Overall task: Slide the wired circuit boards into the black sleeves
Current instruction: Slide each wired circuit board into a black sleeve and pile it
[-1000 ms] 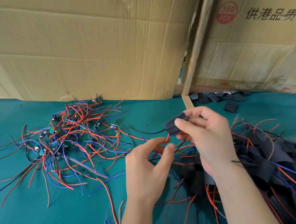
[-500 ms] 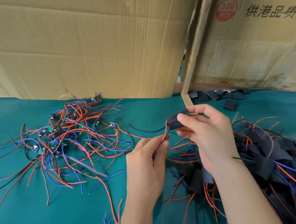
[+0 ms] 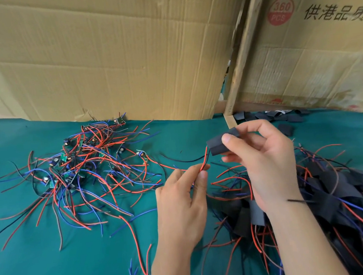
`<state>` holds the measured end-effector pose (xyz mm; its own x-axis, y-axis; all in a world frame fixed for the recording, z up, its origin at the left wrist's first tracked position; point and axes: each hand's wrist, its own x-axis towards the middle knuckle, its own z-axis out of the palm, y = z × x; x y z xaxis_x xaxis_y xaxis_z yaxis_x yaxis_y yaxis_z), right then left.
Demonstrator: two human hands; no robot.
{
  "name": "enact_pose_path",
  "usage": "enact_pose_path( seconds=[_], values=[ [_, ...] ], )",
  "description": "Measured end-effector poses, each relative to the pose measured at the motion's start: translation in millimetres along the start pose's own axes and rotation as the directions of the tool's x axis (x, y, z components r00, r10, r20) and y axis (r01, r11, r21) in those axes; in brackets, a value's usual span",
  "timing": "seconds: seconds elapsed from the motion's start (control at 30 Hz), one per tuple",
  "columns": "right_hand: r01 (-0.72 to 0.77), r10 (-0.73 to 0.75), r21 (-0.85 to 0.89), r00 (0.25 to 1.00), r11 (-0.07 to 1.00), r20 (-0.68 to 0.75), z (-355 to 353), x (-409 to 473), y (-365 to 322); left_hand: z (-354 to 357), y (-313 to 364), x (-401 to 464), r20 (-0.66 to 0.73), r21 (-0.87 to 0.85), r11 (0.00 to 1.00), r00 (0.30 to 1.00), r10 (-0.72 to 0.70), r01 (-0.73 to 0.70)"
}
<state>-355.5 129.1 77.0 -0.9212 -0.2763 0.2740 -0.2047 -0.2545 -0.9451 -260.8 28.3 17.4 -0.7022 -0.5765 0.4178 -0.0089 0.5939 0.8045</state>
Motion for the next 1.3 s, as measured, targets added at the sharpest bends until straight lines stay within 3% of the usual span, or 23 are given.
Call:
enact_pose_path(
  seconds=[0.1,0.17,0.33,0.5,0.87,1.1,1.2,1.3],
  values=[
    [0.137,-0.129,-0.271,0.991,0.953,0.046,-1.0,-0.6,2.4,0.1,0.9,0.2,0.011,0.009,1.000,1.000,-0.003,0.003],
    [0.167,-0.157,-0.356,0.986,0.919,0.056,-2.6,-0.4,4.3,0.3,0.0,0.1,0.011,0.011,1.000,1.000,-0.009,0.009],
    [0.066,-0.067,-0.262,0.998,0.963,0.004,-4.0,0.7,6.0,1.1,-0.4,0.5,0.019,0.022,1.000,1.000,0.009,-0.009],
    [-0.053,0.098,-0.218,0.975,0.975,0.201,-6.3,-0.2,5.3,-0.3,0.4,-3.3,0.036,0.035,0.999,0.999,0.006,-0.007],
    [0.010,0.129,-0.332,0.911,0.943,0.393,6.2,-7.6,11.1,-3.4,1.3,-0.2,0.041,-0.178,0.960,0.976,-0.213,0.217],
    [-0.046,0.147,-0.335,0.948,0.941,0.283,20.8,-12.4,28.9,-6.6,3.4,-0.6,0.025,-0.202,0.957,0.978,-0.206,0.206],
    [-0.046,0.094,-0.265,0.981,0.963,0.171,12.5,-6.6,28.7,-14.3,-3.8,-2.4,-0.024,-0.006,0.989,0.989,-0.146,0.145],
    [-0.053,0.062,-0.131,0.996,0.990,0.060,2.0,1.2,25.5,-22.2,-11.9,-3.7,0.015,0.140,0.975,0.984,-0.179,0.175]
  ],
)
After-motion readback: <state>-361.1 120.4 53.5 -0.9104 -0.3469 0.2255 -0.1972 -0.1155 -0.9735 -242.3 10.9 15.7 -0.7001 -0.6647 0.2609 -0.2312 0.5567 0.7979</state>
